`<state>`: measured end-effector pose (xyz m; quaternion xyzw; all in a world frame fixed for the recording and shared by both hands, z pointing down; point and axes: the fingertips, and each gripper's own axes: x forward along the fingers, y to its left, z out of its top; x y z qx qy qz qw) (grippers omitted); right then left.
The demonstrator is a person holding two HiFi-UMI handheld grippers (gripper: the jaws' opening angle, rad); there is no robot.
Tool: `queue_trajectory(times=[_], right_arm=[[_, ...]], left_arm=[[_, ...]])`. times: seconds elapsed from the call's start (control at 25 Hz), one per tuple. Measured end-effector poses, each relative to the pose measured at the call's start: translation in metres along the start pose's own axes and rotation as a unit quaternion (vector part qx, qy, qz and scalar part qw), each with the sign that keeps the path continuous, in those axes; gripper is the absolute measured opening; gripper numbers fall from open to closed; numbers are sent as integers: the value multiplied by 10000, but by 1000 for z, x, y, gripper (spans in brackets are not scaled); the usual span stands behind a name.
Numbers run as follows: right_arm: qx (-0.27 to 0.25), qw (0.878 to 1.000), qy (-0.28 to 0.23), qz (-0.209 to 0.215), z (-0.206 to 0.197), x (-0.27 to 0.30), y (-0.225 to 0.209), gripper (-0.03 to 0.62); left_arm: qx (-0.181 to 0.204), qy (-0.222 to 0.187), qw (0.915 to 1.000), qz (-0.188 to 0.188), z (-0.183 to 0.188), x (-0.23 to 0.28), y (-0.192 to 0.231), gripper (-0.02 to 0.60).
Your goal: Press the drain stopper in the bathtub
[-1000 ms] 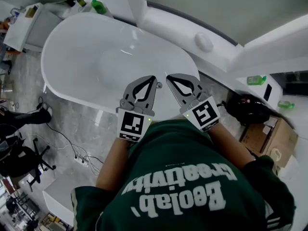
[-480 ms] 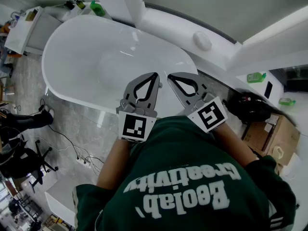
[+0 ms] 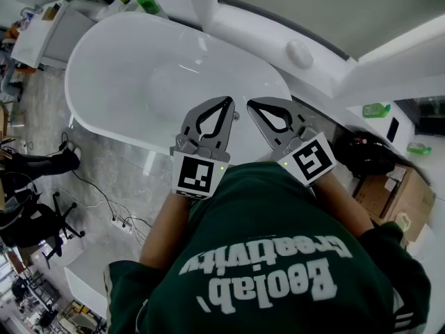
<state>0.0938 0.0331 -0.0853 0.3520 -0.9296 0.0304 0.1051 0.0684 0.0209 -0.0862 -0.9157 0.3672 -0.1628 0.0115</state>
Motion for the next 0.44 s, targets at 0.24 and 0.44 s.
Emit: queue_trajectory(times=[0.24,0.44], right_arm=[[28,10000,-9,62,-1,1,2,14],[13,10000,32,57,-2,2,0,12]], left_arm=[[17,47,10000,-27,-1,0,-1,5],[-4,-37,10000,8,-1,2,2,5]])
